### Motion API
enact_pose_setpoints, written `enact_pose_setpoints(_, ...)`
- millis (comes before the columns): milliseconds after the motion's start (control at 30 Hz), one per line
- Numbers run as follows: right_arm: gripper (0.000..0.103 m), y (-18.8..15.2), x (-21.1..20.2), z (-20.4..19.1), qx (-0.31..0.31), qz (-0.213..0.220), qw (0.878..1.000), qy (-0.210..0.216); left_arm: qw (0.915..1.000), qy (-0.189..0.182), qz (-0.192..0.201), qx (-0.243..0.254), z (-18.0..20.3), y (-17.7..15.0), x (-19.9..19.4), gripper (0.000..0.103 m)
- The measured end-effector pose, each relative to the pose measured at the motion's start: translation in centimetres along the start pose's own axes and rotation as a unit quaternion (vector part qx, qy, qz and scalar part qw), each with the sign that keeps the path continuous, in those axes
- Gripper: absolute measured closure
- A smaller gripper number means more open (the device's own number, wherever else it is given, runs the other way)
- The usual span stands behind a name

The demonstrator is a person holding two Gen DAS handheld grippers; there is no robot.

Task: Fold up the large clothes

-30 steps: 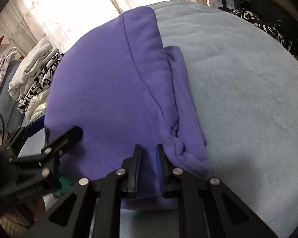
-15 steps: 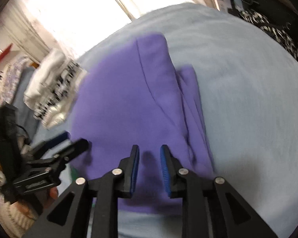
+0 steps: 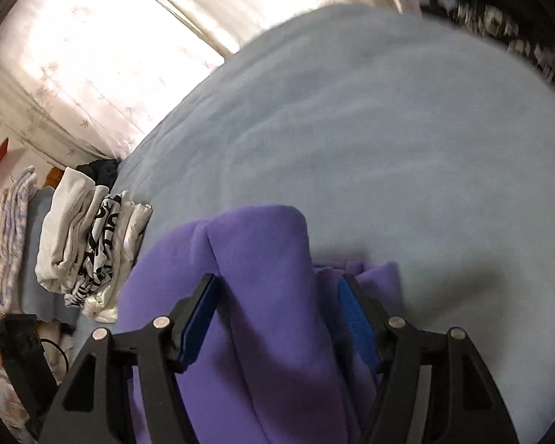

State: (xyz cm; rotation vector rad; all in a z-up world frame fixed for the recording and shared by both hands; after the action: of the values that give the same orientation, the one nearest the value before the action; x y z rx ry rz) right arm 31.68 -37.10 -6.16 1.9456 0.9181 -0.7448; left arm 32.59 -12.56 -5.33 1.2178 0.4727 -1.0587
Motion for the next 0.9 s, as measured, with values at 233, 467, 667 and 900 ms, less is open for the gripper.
enact_pose_setpoints(233, 0.087, -2.2, 0.3, 1.0, -0.012, 0.008, 1.000, -0.008, 0.9978, 0.029, -0.019, 0.056, 2.3, 0.5, 1.8, 0.000)
enact_pose_setpoints(467, 0.087, -4.1, 1.1, 1.6, -0.033, 0.036, 0.996, -0.078, 0.9907, 0.081, -0.032, 0.105, 4.4, -0.4, 4.2, 0.000)
enact_pose_setpoints(667, 0.079, -3.8, 0.6, 0.5, -0.057, 0.032, 0.993, -0.095, 0.9950, 0.052, -0.020, 0.083, 3.4, -0.9, 3.1, 0.000)
enact_pose_setpoints(900, 0.072, -5.7, -5.4, -2.7, -0.086, 0.064, 0.988, -0.108, 0.9948, 0.081, 0.012, 0.061, 2.9, -2.9, -1.9, 0.001)
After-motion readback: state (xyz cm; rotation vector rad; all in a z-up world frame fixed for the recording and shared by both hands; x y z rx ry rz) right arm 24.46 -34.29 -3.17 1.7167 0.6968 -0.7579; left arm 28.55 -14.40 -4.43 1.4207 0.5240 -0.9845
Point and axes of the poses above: each gripper's, at about its wrist camera, not at the fingertips, and x roughly the way its jaws point, z to its right, y to its top, the point moved 1 cm from there along x, roughly the way its jaws point, and after that the axes turned 5 degrees about -y, right-handed, at the moved point
